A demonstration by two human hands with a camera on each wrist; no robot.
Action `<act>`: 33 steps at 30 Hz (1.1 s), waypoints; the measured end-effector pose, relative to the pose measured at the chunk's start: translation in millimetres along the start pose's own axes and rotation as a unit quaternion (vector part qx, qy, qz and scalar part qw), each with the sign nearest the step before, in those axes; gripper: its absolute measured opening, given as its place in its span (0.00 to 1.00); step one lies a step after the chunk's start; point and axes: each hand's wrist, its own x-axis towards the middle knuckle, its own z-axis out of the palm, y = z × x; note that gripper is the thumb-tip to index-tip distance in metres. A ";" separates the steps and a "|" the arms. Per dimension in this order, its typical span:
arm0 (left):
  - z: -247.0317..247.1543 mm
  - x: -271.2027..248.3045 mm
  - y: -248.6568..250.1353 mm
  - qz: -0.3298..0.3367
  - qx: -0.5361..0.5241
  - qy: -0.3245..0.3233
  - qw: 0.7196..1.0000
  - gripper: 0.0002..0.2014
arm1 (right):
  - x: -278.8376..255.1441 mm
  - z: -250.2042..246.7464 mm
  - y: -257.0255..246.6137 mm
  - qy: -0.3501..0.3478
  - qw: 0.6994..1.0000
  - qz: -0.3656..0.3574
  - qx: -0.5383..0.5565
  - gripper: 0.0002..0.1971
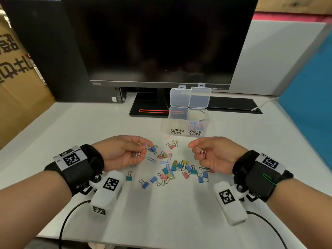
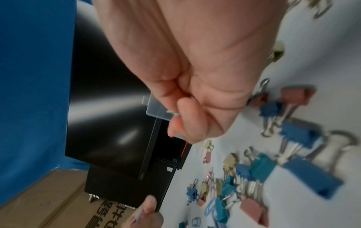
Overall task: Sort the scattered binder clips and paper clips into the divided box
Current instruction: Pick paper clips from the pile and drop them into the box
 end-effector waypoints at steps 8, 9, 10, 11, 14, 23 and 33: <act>21.0 9.7 10.0 -0.073 0.044 0.053 0.995 0.20 | 15.6 42.0 -4.3 0.016 0.828 -0.130 -0.545 0.06; 29.0 13.0 10.1 -0.079 0.108 0.086 0.987 0.24 | 17.0 46.7 -2.2 0.005 0.772 -0.155 -0.616 0.05; 38.7 15.7 9.1 -0.081 0.203 0.111 0.969 0.25 | 17.9 50.0 -0.3 -0.001 0.740 -0.160 -0.653 0.04; 46.0 19.2 6.2 -0.074 0.328 0.129 0.933 0.24 | 19.0 52.6 1.7 -0.003 0.721 -0.158 -0.674 0.03; 60.1 26.4 -4.0 0.000 0.628 0.118 0.770 0.18 | 22.9 56.8 3.6 0.003 0.675 -0.155 -0.721 0.01; 54.8 18.4 -9.4 0.051 0.686 0.077 0.722 0.04 | 15.6 41.5 -3.1 0.027 0.650 -0.149 -0.745 0.04; 68.9 36.3 -2.9 0.088 0.746 0.093 0.653 0.08 | 25.8 81.0 7.3 0.013 0.661 -0.069 -0.747 0.08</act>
